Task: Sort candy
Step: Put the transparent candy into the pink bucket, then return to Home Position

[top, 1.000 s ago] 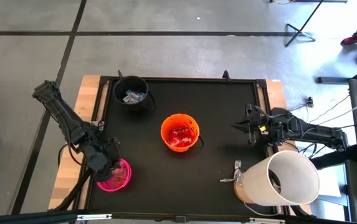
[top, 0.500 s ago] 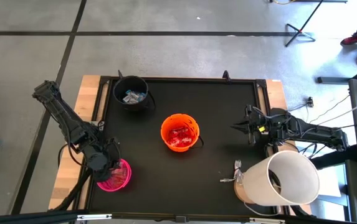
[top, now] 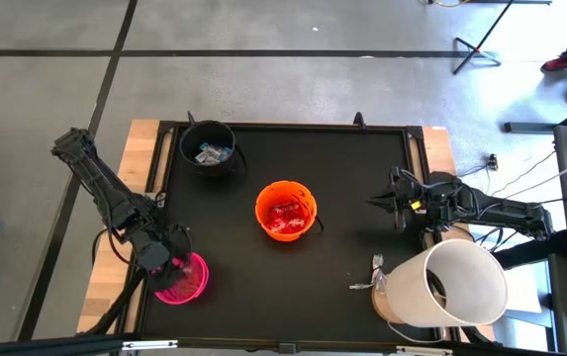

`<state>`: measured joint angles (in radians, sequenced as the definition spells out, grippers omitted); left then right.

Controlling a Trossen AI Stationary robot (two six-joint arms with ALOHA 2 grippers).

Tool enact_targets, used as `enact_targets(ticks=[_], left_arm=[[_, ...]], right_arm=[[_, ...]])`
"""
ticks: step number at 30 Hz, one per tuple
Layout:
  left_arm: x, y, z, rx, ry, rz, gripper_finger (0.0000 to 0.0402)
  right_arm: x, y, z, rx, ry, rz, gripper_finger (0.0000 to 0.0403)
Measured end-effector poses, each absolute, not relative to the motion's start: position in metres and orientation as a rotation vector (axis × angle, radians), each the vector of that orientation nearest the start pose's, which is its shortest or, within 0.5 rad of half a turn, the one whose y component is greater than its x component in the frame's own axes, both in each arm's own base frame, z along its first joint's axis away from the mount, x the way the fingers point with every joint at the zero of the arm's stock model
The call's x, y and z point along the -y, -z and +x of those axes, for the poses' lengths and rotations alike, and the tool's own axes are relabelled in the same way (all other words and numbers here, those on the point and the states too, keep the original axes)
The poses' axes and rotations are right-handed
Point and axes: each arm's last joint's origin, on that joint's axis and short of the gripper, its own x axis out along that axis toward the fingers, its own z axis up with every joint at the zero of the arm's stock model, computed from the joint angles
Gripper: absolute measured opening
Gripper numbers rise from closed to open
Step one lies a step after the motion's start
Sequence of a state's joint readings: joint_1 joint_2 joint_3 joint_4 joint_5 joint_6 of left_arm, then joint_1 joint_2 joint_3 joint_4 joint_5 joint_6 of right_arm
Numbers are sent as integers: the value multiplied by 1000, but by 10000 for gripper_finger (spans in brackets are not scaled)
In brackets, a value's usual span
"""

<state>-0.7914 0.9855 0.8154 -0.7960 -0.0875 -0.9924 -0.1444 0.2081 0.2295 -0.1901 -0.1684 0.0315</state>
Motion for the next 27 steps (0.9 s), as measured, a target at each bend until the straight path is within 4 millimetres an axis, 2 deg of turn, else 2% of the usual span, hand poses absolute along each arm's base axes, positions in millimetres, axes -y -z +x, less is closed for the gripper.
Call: enact_targets(ticks=[4,7,9,12,14,18,20,21,27], left_arm=[[127,-262,130,-1072,153,-452,245],[130,-265,131,-1048,220,-433,250],[133,-267,130,-1053,328,-396,242],[131,-272,125,-1029,466,-295,212],[128,-275,123,-1012,498,-265,178],[122,-280,118,-1002,461,-337,85],[120,-281,118,-980,429,-331,30],[119,-280,118,-975,401,-320,16],[120,-287,124,-802,386,-214,21]], right_arm=[[10,-207,100,-167,-21,58,5],[10,-207,100,-167,-21,58,5],[10,-207,100,-166,-21,58,5],[10,-207,100,-166,-21,57,5],[10,-207,100,-166,-21,58,5],[10,-207,100,-166,-21,58,5],[10,-207,100,-166,-21,57,5],[10,-207,100,-166,-21,58,5],[10,-207,100,-167,-21,58,5]])
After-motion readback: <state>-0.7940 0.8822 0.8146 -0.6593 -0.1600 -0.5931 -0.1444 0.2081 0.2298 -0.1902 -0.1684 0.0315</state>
